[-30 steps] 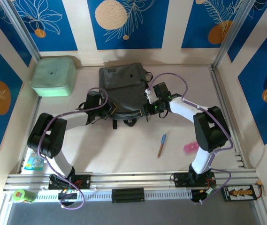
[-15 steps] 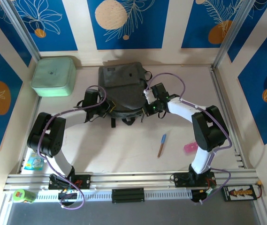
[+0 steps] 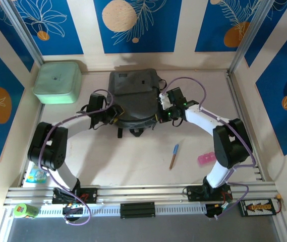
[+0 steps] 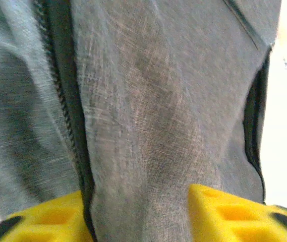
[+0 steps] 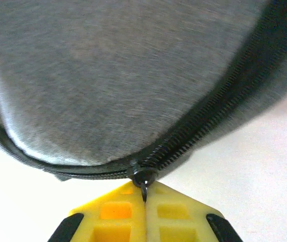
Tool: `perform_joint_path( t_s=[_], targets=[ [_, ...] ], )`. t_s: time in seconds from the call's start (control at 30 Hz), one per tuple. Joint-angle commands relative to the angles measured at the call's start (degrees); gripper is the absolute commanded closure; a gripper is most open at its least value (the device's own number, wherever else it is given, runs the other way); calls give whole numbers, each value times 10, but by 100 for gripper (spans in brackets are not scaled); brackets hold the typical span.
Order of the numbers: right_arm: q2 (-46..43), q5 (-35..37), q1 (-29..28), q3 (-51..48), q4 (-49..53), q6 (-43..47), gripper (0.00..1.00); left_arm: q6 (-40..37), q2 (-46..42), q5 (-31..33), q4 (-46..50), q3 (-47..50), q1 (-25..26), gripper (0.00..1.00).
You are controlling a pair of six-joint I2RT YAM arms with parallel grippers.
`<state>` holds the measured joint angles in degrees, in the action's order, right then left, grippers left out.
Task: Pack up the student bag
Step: Zip the student bag at the center of the table.
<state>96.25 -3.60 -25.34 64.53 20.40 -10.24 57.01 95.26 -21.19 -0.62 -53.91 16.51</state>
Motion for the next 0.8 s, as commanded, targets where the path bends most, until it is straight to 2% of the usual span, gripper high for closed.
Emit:
perform_joint_path(
  t_s=[0.0, 0.2, 0.37, 0.63, 0.77],
  targets=[
    [-7, -69, -49, -2, 20, -23, 100, -42, -67, 74, 95, 8, -25, 43],
    [55, -88, -132, 69, 9, -49, 100, -26, -179, 141, 183, 59, -28, 33],
    [100, -102, -174, 120, 3, -55, 100, 36, -238, 138, 155, 121, -27, 31],
    [118, -120, -198, 142, 8, -51, 100, 90, -187, 51, 11, 139, -20, 30],
    [119, -121, -200, 139, 9, -52, 100, 97, -160, 70, -5, 140, -2, 33]
  ],
)
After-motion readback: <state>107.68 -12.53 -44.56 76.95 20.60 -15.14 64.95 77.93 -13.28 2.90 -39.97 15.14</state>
